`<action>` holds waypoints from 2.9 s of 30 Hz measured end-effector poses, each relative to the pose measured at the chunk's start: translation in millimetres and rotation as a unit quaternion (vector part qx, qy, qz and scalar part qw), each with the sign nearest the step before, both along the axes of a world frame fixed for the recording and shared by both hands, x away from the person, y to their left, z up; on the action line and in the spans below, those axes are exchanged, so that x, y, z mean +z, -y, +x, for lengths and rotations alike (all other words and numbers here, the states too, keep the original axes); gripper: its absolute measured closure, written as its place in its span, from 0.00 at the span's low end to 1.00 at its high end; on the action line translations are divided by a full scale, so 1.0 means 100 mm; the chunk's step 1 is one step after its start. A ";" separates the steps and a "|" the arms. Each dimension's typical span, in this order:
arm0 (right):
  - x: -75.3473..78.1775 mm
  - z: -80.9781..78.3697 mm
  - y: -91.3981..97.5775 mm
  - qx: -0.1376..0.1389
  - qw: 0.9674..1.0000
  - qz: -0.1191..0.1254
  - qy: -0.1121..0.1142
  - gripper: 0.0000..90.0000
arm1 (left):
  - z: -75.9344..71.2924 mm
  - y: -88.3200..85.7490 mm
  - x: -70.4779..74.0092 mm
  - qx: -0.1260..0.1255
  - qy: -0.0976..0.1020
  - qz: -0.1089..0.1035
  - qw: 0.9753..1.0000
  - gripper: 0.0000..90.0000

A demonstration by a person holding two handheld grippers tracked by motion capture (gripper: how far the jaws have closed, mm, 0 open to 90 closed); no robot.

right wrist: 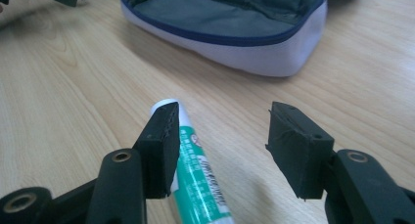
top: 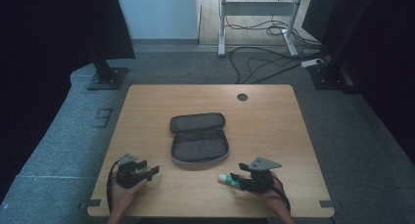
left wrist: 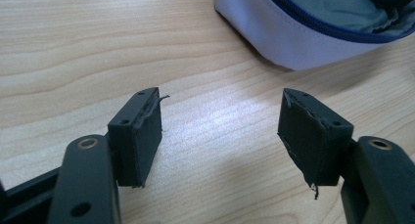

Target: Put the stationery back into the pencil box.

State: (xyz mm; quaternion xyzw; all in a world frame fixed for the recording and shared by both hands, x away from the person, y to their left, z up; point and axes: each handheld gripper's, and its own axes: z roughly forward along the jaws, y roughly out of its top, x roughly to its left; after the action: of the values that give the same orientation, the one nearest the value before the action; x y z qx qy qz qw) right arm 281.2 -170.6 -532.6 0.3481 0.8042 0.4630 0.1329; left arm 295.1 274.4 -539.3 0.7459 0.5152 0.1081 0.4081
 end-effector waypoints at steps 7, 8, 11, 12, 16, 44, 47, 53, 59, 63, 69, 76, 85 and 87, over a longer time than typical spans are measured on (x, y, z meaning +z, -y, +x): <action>-0.04 0.00 -0.09 0.016 1.000 -0.006 -0.003 0.50 | 0.00 0.02 -0.04 -0.002 -0.003 0.006 1.000 0.37; -0.04 0.00 -0.10 0.018 1.000 -0.008 -0.004 0.50 | 0.00 0.02 -0.04 -0.003 -0.004 0.007 1.000 0.37; -0.06 0.00 -0.12 0.023 1.000 -0.009 -0.007 0.51 | 0.00 0.02 -0.05 -0.003 -0.007 0.004 1.000 0.37; -0.07 0.00 -0.13 0.025 1.000 -0.011 -0.008 0.51 | 0.00 0.02 -0.05 -0.002 -0.007 0.004 1.000 0.37; -0.08 -0.01 -0.16 0.031 0.999 -0.015 -0.009 0.51 | -0.01 0.03 -0.06 -0.003 -0.005 0.004 1.000 0.37; -0.18 0.03 -0.20 0.046 0.997 -0.059 -0.033 0.71 | -0.02 0.02 -0.06 -0.003 -0.002 0.002 1.000 0.37; -0.18 0.04 -0.20 0.047 0.997 -0.060 -0.034 0.72 | -0.03 0.02 -0.06 -0.003 -0.002 0.003 1.000 0.37; -0.17 0.05 -0.19 0.048 0.996 -0.061 -0.035 0.72 | -0.03 0.03 -0.07 -0.003 0.001 0.003 1.000 0.37; -0.15 0.05 -0.16 0.037 0.997 -0.054 -0.036 0.72 | -0.03 0.03 -0.08 -0.003 0.005 0.004 1.000 0.37; -0.12 0.05 -0.13 0.029 0.998 -0.041 -0.033 0.72 | -0.03 0.03 -0.08 -0.003 0.005 0.004 1.000 0.37; -0.08 0.05 -0.11 0.020 0.999 -0.029 -0.024 0.72 | -0.03 0.05 -0.08 0.005 0.005 0.004 1.000 0.38; -0.01 0.06 -0.11 0.015 1.000 -0.019 -0.015 0.72 | -0.04 0.11 -0.07 0.011 0.011 0.026 1.000 0.38; 0.11 0.10 -0.12 0.010 1.000 -0.002 -0.003 0.72 | -0.02 0.10 -0.08 0.013 0.007 0.011 1.000 0.38; 0.14 0.11 -0.14 0.011 1.000 -0.001 0.001 0.72 | -0.02 0.10 -0.07 0.012 0.007 0.012 1.000 0.38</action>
State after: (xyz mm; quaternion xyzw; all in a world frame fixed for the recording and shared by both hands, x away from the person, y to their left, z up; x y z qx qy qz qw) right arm 292.7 -157.0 -518.5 0.3384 0.8082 0.4644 0.1287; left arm 292.9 264.3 -546.8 0.7438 0.5200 0.1247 0.4011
